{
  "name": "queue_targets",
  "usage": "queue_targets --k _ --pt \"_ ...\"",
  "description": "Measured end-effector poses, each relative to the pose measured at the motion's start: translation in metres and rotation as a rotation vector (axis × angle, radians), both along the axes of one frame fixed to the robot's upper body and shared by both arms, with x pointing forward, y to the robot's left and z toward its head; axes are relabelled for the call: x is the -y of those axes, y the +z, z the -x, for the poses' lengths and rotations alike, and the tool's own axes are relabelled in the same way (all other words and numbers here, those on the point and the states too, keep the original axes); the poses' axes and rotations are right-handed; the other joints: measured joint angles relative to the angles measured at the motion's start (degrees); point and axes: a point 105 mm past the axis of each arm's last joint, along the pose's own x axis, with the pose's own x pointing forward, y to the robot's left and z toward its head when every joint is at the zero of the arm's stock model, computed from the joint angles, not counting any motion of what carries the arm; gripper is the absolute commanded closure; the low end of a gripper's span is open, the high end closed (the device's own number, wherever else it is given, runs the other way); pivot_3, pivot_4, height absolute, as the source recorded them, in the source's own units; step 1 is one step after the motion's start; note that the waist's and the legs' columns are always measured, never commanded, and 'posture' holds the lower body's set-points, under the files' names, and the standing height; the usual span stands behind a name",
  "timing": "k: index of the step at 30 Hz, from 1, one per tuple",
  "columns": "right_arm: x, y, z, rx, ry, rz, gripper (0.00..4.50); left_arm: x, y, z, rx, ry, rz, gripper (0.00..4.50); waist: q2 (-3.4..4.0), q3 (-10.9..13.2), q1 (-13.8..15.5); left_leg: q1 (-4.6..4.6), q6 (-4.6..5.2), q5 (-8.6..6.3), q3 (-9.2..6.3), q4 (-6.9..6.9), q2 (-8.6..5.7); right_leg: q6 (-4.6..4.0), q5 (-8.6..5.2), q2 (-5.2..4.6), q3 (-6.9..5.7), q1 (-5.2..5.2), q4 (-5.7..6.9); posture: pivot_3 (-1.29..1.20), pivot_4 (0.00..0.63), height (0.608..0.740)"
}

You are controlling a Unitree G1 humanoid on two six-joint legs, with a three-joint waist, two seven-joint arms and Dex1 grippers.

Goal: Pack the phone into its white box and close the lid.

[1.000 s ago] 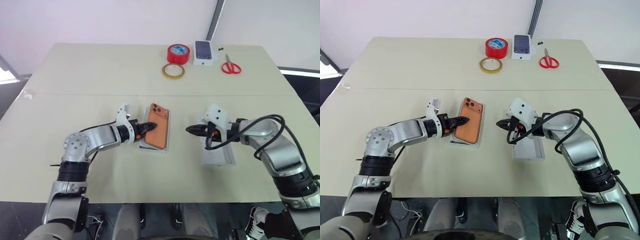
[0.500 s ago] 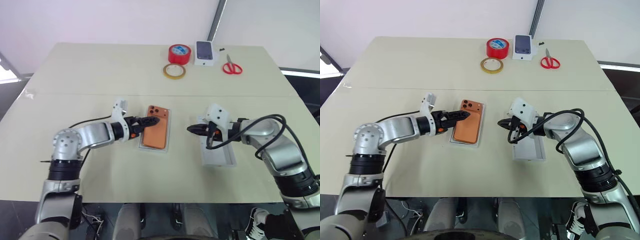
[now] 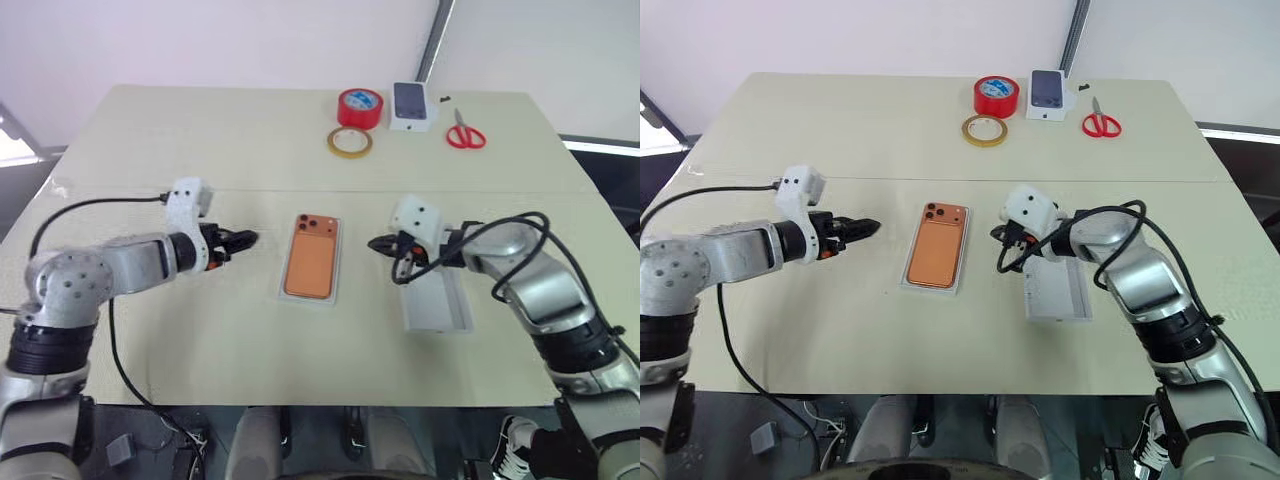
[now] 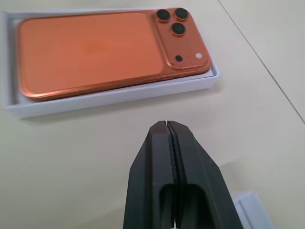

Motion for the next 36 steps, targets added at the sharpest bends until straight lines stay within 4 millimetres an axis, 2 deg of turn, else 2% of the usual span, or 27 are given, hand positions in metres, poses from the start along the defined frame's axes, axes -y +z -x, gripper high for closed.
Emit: queue_targets --k 2,3,6,12,16,20,23,26,36 --pt "-0.002 -0.003 -0.002 0.007 -0.001 0.031 4.50 -0.004 -0.010 0.001 -0.006 -0.010 -0.033 4.28 0.00 0.01 0.17 -0.11 0.01 0.00 0.01 -0.02 -0.02 0.01 0.00 -0.05 0.00 -0.07 -0.04 0.00 0.150 0.740" --pt "-0.004 -0.003 -0.003 0.013 -0.001 0.043 4.50 -0.005 -0.013 0.001 -0.004 -0.015 -0.040 4.40 0.00 0.01 0.11 -0.15 0.01 0.00 0.02 -0.02 -0.03 0.01 0.00 -0.06 0.00 -0.10 -0.05 0.00 0.150 0.740" --pt "-0.008 -0.004 -0.007 0.031 -0.005 0.068 4.50 -0.010 -0.017 0.000 0.006 -0.019 -0.045 4.40 0.00 0.01 -0.01 -0.15 0.01 0.00 0.03 -0.02 0.00 0.01 0.00 -0.13 0.00 -0.13 -0.04 0.00 0.150 0.740" --pt "-0.045 0.015 -0.025 0.106 0.003 0.007 4.50 -0.019 -0.025 0.012 0.086 -0.111 -0.030 4.40 0.02 0.02 -1.50 -0.09 -0.07 0.05 0.05 -0.18 0.09 0.00 0.01 -0.08 0.01 -0.20 0.04 0.00 0.150 0.740" --pt "-0.061 0.020 -0.034 0.121 -0.007 -0.033 4.50 -0.028 -0.021 0.015 0.145 -0.135 -0.034 4.40 0.03 0.03 -1.49 -0.11 -0.06 0.09 0.06 -0.25 0.09 0.00 0.01 -0.08 0.01 -0.27 0.05 0.00 0.150 0.740" --pt "-0.095 0.018 -0.029 0.113 0.044 -0.068 4.50 -0.043 -0.019 0.020 0.177 -0.129 -0.030 4.40 0.03 0.03 -1.68 -0.12 0.02 0.14 0.11 -0.28 0.09 0.01 0.02 -0.07 0.02 -0.30 0.07 0.00 0.150 0.740" --pt "-0.121 0.008 -0.022 0.089 0.085 -0.067 4.50 -0.041 -0.020 0.030 0.194 -0.177 -0.024 4.40 0.03 0.02 -1.77 -0.13 0.01 0.13 0.12 -0.29 0.10 0.02 0.02 -0.08 0.02 -0.32 0.09 0.00 0.150 0.740" --pt "-0.136 0.001 -0.022 0.070 0.083 -0.065 4.50 -0.038 -0.019 0.037 0.207 -0.213 -0.019 4.40 0.04 0.03 -1.68 -0.14 -0.10 0.08 0.13 -0.27 0.09 0.01 0.02 -0.10 0.02 -0.33 0.14 0.00 0.150 0.740" --pt "-0.145 -0.011 -0.029 0.060 0.052 -0.019 4.50 -0.034 -0.018 0.049 0.218 -0.264 -0.026 4.40 0.05 0.02 -1.79 -0.13 -0.13 0.09 0.14 -0.31 0.12 0.01 0.03 -0.07 0.02 -0.37 0.19 0.00 0.150 0.740"
